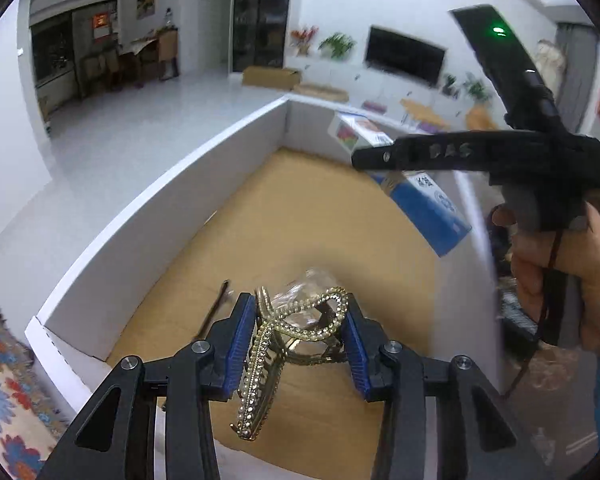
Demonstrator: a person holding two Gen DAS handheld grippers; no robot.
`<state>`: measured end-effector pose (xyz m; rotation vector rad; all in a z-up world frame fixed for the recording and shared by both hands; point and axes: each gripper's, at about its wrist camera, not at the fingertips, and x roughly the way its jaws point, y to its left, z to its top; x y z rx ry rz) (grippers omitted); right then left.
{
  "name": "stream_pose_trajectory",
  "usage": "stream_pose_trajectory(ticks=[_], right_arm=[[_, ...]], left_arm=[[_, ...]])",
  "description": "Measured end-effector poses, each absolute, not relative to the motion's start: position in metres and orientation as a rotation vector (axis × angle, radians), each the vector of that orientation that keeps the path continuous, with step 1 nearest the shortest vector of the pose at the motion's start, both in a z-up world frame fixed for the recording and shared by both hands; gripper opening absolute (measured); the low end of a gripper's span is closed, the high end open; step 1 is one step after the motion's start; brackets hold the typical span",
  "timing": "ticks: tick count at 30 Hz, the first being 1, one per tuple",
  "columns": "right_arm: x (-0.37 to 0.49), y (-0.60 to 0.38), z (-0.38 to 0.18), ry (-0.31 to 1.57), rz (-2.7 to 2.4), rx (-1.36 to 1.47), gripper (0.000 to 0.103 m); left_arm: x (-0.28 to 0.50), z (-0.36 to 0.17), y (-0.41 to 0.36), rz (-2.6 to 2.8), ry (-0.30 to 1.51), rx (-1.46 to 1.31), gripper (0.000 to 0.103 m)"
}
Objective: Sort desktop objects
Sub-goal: 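Carry hair clip into the cardboard box with left tool while right tool drops the medicine box there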
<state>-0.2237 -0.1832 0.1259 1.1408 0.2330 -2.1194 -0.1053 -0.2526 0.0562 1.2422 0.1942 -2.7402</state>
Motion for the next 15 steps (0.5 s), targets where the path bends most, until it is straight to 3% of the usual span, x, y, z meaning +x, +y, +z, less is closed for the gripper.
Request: stream_pose_trajectory(ticks=[1,3,5,10,12,15], right_arm=[[-0.229,-0.189,0.114,0.251,-2.119,1.182,0.05],[-0.23,-0.188,0.109,0.266,-2.14,1.166,0.083],[-0.22,-0.181,0.116,0.272,-2.171,1.089,0.088],[-0.172,-0.12,0.142,0.249,-2.232,0.938,0.09],[-0.151,-0.081,0.153,0.258,-2.289,0.874,0.1],[-0.097,-0.006,0.145,0.284,-2.42,0.817,0.103]], left_arm=[[-0.109,0.051,-0.254,-2.713,0.176,1.256,0.049],[-0.114,0.044,-0.253,-2.691,0.161,1.264,0.077],[-0.109,0.045,-0.253,-2.695,0.151,1.214,0.081],[-0.087,0.055,-0.246,-2.723,0.196,1.139,0.083],[-0.072,0.064,-0.232,-2.778,0.224,1.099,0.083],[-0.045,0.087,-0.193,-2.909,0.213,1.03,0.085]])
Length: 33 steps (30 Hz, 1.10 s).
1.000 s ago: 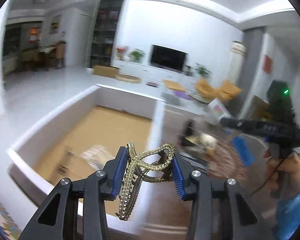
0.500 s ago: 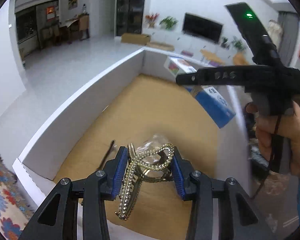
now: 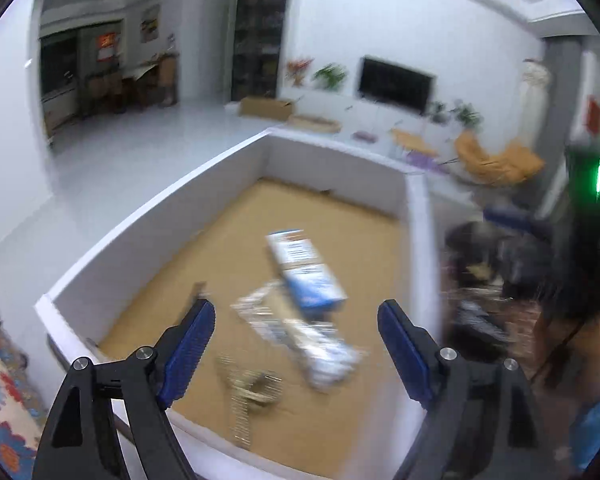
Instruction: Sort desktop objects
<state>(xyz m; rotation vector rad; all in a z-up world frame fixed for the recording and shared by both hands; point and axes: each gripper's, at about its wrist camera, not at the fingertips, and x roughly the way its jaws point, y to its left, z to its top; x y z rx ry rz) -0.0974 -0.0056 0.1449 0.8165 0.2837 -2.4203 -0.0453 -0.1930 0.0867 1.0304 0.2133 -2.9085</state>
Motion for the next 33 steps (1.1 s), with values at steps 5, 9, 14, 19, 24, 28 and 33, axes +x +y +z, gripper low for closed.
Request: stream_pose_trajectory(ticks=[5,9,14,19,24,28,33], right_arm=[[-0.028,0.117,0.078,0.359,-2.563,1.044,0.103],[0.004,0.197,0.046,0.272,-2.637,1.238,0.103],[0.008,0.249,0.032,0.045,-2.713,1.351,0.103],[0.003,0.244,0.027,0.009,-2.753,1.38,0.103],[0.001,0.234,0.022,0.068,-2.745,1.413,0.103],[0.002,0.234,0.023,0.071,-2.745,1.414,0.103],[0.002,0.234,0.023,0.071,-2.745,1.413,0.103]], left_arm=[[-0.01,0.1,-0.113,-3.108,0.146,0.985,0.103],[-0.02,0.069,-0.043,-3.194,0.111,1.214,0.103],[-0.04,0.006,0.006,-3.1,-0.108,1.403,0.103],[-0.041,-0.023,-0.001,-2.982,-0.09,1.478,0.103],[-0.043,-0.034,0.004,-2.942,-0.111,1.517,0.103],[-0.044,-0.04,0.015,-2.942,-0.179,1.541,0.103],[-0.054,-0.049,0.02,-2.928,-0.173,1.628,0.103]])
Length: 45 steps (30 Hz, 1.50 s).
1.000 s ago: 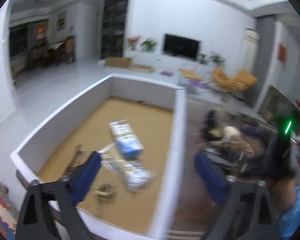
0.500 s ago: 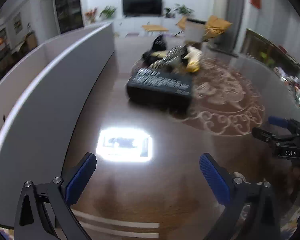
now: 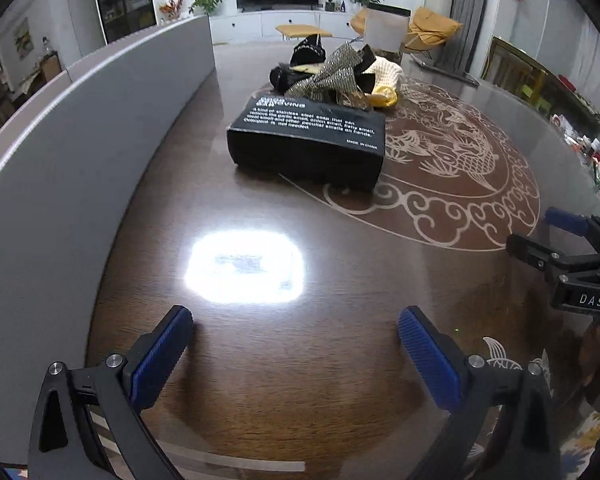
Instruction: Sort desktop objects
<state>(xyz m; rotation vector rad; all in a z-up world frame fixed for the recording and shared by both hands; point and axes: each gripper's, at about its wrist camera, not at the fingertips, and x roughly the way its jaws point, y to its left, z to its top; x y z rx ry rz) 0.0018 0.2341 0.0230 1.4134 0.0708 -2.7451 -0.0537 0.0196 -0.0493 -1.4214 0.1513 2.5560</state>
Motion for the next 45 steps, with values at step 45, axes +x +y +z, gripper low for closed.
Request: stream_pose_trajectory(ticks=[45], right_arm=[[0.0018,0.2346,0.023,0.07,-2.745,1.414,0.103]], left_arm=[[-0.0488,-0.0491,0.0193,2.635,0.114,-1.46,0.103]])
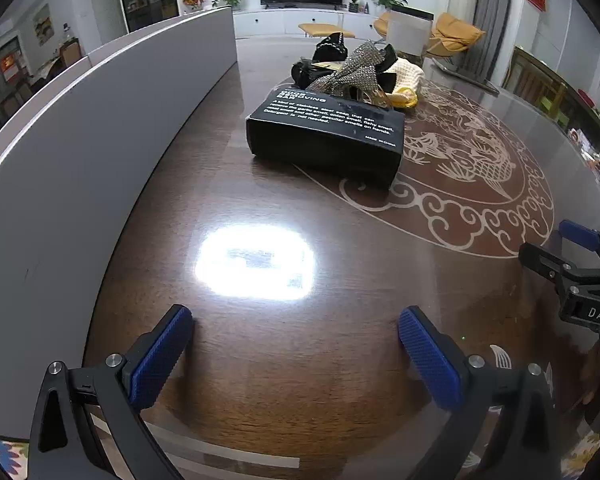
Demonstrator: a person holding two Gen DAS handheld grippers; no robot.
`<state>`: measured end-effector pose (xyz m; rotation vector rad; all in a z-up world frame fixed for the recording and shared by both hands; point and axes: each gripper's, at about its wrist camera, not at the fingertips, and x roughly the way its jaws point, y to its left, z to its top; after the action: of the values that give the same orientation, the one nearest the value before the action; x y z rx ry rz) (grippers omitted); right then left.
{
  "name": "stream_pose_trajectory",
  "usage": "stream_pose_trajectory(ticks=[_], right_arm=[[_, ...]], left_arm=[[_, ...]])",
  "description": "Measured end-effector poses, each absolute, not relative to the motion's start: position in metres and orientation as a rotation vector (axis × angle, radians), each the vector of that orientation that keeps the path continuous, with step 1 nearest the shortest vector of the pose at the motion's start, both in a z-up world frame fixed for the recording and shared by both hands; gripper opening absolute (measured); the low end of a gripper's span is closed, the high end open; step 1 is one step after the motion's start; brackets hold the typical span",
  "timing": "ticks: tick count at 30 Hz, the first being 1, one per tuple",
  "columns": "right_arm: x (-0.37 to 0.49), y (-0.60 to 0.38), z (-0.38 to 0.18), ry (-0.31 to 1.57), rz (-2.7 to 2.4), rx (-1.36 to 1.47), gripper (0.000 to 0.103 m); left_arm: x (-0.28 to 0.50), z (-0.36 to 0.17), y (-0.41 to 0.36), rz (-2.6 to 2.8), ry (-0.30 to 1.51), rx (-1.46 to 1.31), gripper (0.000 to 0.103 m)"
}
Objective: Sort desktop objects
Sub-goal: 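Swing right tool onto the clear rhinestone-trimmed case and close on it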
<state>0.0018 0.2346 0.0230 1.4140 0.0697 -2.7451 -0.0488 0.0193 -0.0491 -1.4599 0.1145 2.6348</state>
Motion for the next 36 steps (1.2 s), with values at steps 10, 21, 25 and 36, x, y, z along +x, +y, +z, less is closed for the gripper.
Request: stream_pose_trajectory(ticks=[10,21,25,36], right_arm=[[-0.014,0.229,0.023,0.111,-2.695,1.387,0.103],[-0.14,0.195,0.027,0.043,-2.662,1.37,0.103],[-0.12,0.149,0.032,0.128,-2.341,1.237,0.103],[-0.165,0.12,0.035,0.109,-2.349,1.307,0.103]], left_arm=[[-0.045,-0.05,0.008,2.696,0.06,-1.499,0.103],[-0.041,-0.043,-0.004,2.772,-0.001,-1.454,0.103],[-0.044,-0.046,-0.003,2.765,0.002,-1.475,0.103],[-0.05,-0.05,0.004,2.746,0.027,-1.497,0.103]])
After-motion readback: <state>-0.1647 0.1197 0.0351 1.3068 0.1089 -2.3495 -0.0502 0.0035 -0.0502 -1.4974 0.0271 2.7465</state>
